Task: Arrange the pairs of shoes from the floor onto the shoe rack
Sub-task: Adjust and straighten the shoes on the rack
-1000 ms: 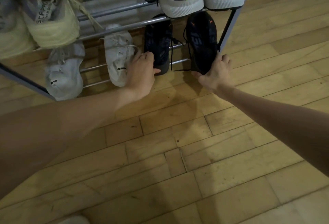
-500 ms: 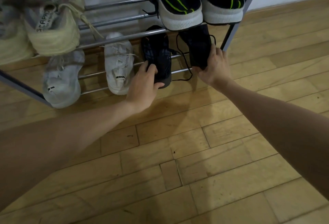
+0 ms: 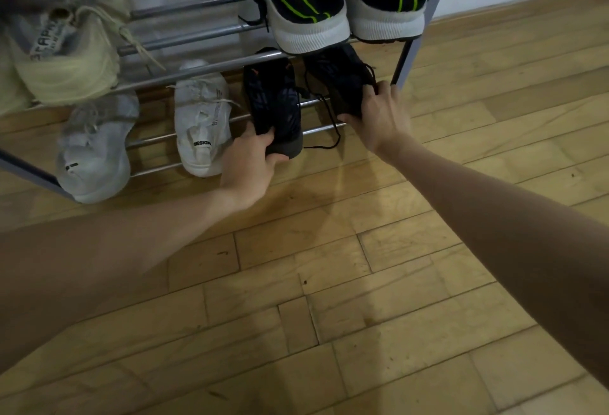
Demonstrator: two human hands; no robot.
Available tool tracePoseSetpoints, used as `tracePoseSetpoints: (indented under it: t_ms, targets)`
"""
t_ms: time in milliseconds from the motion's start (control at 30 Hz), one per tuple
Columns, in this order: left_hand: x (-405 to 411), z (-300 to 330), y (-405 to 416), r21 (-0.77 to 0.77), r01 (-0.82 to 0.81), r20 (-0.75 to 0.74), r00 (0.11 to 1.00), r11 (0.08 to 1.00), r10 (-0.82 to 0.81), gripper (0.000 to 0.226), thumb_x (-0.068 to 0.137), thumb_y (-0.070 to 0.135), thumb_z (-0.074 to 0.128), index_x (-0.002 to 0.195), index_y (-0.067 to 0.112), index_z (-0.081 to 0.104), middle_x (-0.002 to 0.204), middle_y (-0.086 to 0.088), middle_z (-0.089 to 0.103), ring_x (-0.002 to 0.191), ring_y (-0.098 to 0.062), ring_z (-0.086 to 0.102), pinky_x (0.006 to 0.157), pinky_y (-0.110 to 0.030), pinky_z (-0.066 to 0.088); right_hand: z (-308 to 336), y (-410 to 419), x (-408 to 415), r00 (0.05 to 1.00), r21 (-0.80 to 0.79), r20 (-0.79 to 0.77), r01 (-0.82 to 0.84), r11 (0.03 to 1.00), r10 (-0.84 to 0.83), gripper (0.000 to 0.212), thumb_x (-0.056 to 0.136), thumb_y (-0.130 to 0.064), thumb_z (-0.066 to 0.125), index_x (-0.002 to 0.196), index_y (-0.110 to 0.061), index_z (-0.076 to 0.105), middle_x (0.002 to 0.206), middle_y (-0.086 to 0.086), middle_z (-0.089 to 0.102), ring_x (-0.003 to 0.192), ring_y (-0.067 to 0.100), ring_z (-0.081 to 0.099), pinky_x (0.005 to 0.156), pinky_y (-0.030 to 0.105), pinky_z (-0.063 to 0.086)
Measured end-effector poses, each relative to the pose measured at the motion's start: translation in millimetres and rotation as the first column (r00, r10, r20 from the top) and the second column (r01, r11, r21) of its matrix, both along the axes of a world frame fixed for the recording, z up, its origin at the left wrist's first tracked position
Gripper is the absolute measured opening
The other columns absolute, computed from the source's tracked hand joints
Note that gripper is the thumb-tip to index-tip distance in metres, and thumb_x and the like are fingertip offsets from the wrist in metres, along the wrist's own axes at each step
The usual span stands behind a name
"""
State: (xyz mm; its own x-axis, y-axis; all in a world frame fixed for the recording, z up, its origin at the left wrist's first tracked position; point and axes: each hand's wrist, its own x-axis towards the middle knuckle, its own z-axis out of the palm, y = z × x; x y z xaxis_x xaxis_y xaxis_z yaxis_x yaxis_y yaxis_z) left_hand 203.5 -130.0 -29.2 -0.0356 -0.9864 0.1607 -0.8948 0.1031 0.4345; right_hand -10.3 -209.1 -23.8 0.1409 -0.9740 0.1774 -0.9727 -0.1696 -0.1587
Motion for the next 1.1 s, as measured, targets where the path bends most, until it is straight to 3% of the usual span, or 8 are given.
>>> tracePoseSetpoints:
  t_ms: [200, 367, 467, 700, 800, 933, 1000, 1100]
  targets:
    - [-14, 8, -9, -0.014, 0.030, 0.008, 1.000, 0.999, -0.030, 0.046, 0.087, 0.026, 0.065, 0.131, 0.014, 0.056, 0.133, -0.011, 0.056, 0.110, -0.028, 0.060, 0.085, -0.029, 0.046, -12, 7, -17, 0.983, -0.143, -0.127, -0.153, 0.978, 0.136, 0.063, 0.089, -0.034, 0.060, 0.140, -0.001, 0.039, 0.130, 0.022, 0.049, 0.118, 0.041, 0.045, 0.097, 0.048, 0.039]
    - [-36, 5, -19, -0.008, 0.049, 0.022, 0.999, 0.999, -0.049, 0.042, 0.088, 0.030, 0.063, 0.127, 0.013, 0.059, 0.120, -0.012, 0.064, 0.102, -0.029, 0.062, 0.085, -0.040, 0.051, -12, 7, -18, 0.970, -0.271, -0.227, -0.144, 0.952, 0.082, 0.040, 0.087, -0.032, 0.064, 0.110, 0.001, 0.057, 0.102, 0.018, 0.060, 0.097, 0.037, 0.055, 0.086, 0.045, 0.043]
    - [-44, 2, -21, -0.012, 0.040, 0.056, 0.998, 0.999, -0.039, 0.042, 0.090, 0.032, 0.060, 0.126, 0.012, 0.059, 0.123, -0.014, 0.062, 0.100, -0.029, 0.062, 0.084, -0.039, 0.051, -13, 8, -16, 0.968, -0.296, -0.244, -0.135, 0.946, 0.062, 0.037, 0.084, -0.030, 0.067, 0.104, 0.000, 0.058, 0.098, 0.018, 0.060, 0.093, 0.036, 0.056, 0.083, 0.043, 0.044]
    - [-47, 8, -28, 0.033, 0.119, 0.084, 0.989, 0.992, -0.121, 0.036, 0.095, 0.015, 0.052, 0.131, 0.008, 0.053, 0.126, -0.022, 0.058, 0.109, -0.033, 0.060, 0.090, -0.036, 0.048, -19, 8, -17, 0.995, -0.179, -0.076, -0.082, 0.980, 0.069, 0.051, 0.084, -0.015, 0.069, 0.129, -0.003, 0.051, 0.118, 0.016, 0.055, 0.109, 0.037, 0.049, 0.092, 0.044, 0.042]
    - [-45, 9, -30, 0.078, 0.115, 0.096, 0.988, 0.990, -0.123, 0.032, 0.096, 0.007, 0.048, 0.127, 0.004, 0.054, 0.127, -0.024, 0.054, 0.110, -0.034, 0.059, 0.089, -0.035, 0.047, -19, 19, -21, 0.990, -0.100, -0.086, -0.120, 0.988, 0.112, 0.068, 0.083, -0.005, 0.060, 0.145, -0.001, 0.033, 0.133, 0.018, 0.048, 0.121, 0.038, 0.041, 0.102, 0.044, 0.037]
    - [-44, 14, -30, 0.223, 0.121, 0.118, 0.982, 0.967, -0.150, 0.049, 0.096, 0.016, 0.050, 0.142, 0.006, 0.037, 0.147, -0.031, 0.031, 0.126, -0.039, 0.046, 0.103, -0.041, 0.041, -17, 35, -18, 0.993, 0.033, -0.059, -0.096, 0.995, 0.098, 0.085, 0.082, -0.001, 0.053, 0.153, -0.004, 0.006, 0.155, 0.014, 0.024, 0.138, 0.034, 0.026, 0.114, 0.042, 0.027]
    - [-41, 17, -30, 0.221, 0.121, 0.096, 0.985, 0.968, -0.145, 0.057, 0.092, 0.027, 0.059, 0.142, 0.008, 0.039, 0.144, -0.028, 0.039, 0.124, -0.038, 0.050, 0.101, -0.041, 0.044, -14, 38, -15, 0.994, 0.083, -0.057, -0.083, 0.993, 0.088, 0.089, 0.082, -0.002, 0.056, 0.154, -0.006, 0.002, 0.159, 0.013, 0.016, 0.141, 0.033, 0.023, 0.115, 0.043, 0.025]
    - [-45, 23, -29, 0.134, 0.057, -0.030, 0.998, 0.989, -0.053, 0.051, 0.082, 0.032, 0.070, 0.126, 0.010, 0.055, 0.119, -0.013, 0.064, 0.110, -0.029, 0.059, 0.086, -0.034, 0.048, -7, 34, -9, 0.997, 0.064, -0.018, -0.074, 0.995, 0.075, 0.081, 0.085, -0.001, 0.055, 0.153, -0.005, 0.010, 0.153, 0.017, 0.027, 0.136, 0.036, 0.032, 0.111, 0.044, 0.031]
